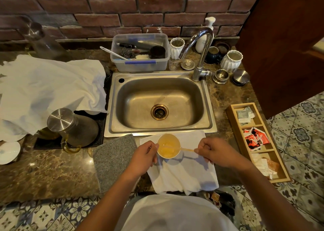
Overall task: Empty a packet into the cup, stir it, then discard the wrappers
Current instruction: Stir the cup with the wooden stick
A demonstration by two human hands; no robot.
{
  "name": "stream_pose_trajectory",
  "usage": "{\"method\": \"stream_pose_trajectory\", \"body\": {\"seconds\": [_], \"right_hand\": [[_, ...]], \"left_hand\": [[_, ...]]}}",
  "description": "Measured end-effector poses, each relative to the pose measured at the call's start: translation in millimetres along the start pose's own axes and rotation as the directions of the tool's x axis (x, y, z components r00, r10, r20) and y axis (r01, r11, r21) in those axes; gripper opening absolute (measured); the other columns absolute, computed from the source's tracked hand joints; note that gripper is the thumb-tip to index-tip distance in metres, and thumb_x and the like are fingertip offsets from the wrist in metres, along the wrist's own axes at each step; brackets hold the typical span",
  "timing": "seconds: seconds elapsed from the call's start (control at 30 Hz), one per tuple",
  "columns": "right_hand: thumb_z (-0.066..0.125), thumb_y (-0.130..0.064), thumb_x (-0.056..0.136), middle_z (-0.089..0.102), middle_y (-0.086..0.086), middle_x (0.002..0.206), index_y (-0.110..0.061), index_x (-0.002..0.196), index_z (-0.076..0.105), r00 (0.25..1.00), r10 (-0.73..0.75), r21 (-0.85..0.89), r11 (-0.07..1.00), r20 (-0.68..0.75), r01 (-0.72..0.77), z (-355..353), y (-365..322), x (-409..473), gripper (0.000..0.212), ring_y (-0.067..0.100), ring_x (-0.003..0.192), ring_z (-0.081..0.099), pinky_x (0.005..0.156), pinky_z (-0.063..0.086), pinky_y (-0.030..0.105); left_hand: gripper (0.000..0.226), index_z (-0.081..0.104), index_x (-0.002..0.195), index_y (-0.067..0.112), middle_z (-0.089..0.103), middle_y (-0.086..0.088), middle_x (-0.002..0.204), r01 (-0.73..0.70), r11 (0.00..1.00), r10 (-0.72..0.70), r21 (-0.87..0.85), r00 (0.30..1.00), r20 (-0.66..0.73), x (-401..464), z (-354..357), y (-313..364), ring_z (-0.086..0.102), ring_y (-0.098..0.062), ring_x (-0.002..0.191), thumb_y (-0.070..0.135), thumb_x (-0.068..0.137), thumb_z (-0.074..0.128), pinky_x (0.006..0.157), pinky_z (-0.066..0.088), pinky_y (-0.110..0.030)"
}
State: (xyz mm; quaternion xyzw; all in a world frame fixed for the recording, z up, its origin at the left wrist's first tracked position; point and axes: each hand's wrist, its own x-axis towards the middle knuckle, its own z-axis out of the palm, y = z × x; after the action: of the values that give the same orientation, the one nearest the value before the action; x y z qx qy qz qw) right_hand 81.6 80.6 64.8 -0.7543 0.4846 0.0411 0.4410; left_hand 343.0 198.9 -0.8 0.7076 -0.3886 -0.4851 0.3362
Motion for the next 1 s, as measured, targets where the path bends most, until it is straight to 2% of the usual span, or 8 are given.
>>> {"method": "stream_pose_trajectory", "body": {"seconds": [0.07,0.13,0.27,0.4,0.5,0.6,0.8,1.0], "right_hand": [[0.067,-0.031,0.097,0.071,-0.006,0.061,-0.016,0.085,0.071,0.997,0.005,0.067,0.998,0.079,-0.01,3.4,8.8,-3.1,0.02,0.002,0.054,0.063,0.056,0.045,0.015],[0.068,-0.029,0.098,0.071,-0.003,0.06,-0.012,0.086,0.071,0.994,-0.003,0.185,0.983,0.107,-0.017,7.4,17.8,-6.5,0.021,0.007,0.052,0.062,0.052,0.046,0.018],[0.065,-0.024,0.1,0.066,0.002,0.06,-0.006,0.088,0.072,1.0,0.025,0.5,0.866,0.016,-0.029,11.6,31.4,-13.2,0.023,0.013,0.051,0.057,0.049,0.047,0.021],[0.063,-0.024,0.101,0.061,0.005,0.059,-0.002,0.082,0.072,0.982,0.166,0.644,0.762,-0.095,-0.066,21.7,40.1,-14.7,0.03,0.015,0.05,0.053,0.05,0.046,0.024],[0.066,-0.026,0.099,0.055,0.009,0.057,0.002,0.078,0.07,0.941,0.329,0.744,0.648,-0.082,-0.162,35.5,49.5,-10.8,0.036,0.018,0.048,0.047,0.05,0.04,0.033],[0.068,-0.026,0.097,0.054,0.009,0.056,-0.002,0.073,0.07,0.904,0.425,0.778,0.582,-0.046,-0.234,48.6,58.3,-4.6,0.034,0.02,0.047,0.045,0.048,0.038,0.032],[0.073,-0.029,0.093,0.058,0.013,0.058,0.002,0.074,0.072,0.875,0.48,0.781,0.572,-0.07,-0.252,74.4,72.2,1.8,0.035,0.026,0.051,0.047,0.047,0.04,0.033],[0.072,-0.019,0.092,0.063,0.009,0.058,-0.009,0.076,0.079,0.849,0.526,0.812,0.517,-0.052,-0.271,86.6,79.5,2.0,0.02,0.019,0.045,0.048,0.041,0.037,0.027]], "left_hand": [[0.037,0.056,0.074,0.015,0.062,0.001,0.056,0.01,1.0,-0.01,-0.012,1.0,0.007,0.3,0.4,-0.9,0.054,-0.01,0.049,0.032,0.106,0.052,0.055,0.047,-0.027],[0.037,0.056,0.073,0.015,0.063,0.001,0.056,0.014,1.0,-0.013,-0.028,1.0,0.009,0.2,0.5,-2.3,0.054,-0.012,0.048,0.032,0.106,0.052,0.055,0.047,-0.03],[0.038,0.056,0.072,0.018,0.063,0.0,0.056,0.03,0.998,-0.03,-0.048,1.0,0.004,0.1,1.4,-4.3,0.055,-0.016,0.049,0.035,0.106,0.053,0.054,0.046,-0.035],[0.038,0.056,0.073,0.016,0.063,-0.001,0.056,0.057,0.993,-0.057,-0.101,0.998,0.005,0.0,2.8,-5.4,0.053,-0.014,0.046,0.034,0.106,0.053,0.051,0.044,-0.034],[0.037,0.057,0.075,0.012,0.063,-0.001,0.056,0.083,0.988,-0.082,-0.128,0.997,0.011,-1.1,3.5,-3.9,0.053,-0.015,0.045,0.032,0.106,0.053,0.049,0.042,-0.031],[0.036,0.056,0.077,0.009,0.062,-0.002,0.055,0.091,0.988,-0.091,-0.122,0.996,0.002,-2.5,3.9,0.3,0.052,-0.017,0.045,0.029,0.106,0.053,0.047,0.04,-0.03],[0.035,0.055,0.078,0.006,0.06,-0.003,0.054,0.105,0.988,-0.108,-0.115,0.994,-0.017,-6.5,6.0,7.2,0.051,-0.014,0.042,0.025,0.107,0.052,0.042,0.038,-0.023],[0.035,0.058,0.08,0.005,0.061,0.0,0.053,0.117,0.988,-0.121,-0.105,0.992,-0.031,-7.2,6.2,7.6,0.05,-0.011,0.042,0.027,0.107,0.052,0.042,0.038,-0.021]]}}
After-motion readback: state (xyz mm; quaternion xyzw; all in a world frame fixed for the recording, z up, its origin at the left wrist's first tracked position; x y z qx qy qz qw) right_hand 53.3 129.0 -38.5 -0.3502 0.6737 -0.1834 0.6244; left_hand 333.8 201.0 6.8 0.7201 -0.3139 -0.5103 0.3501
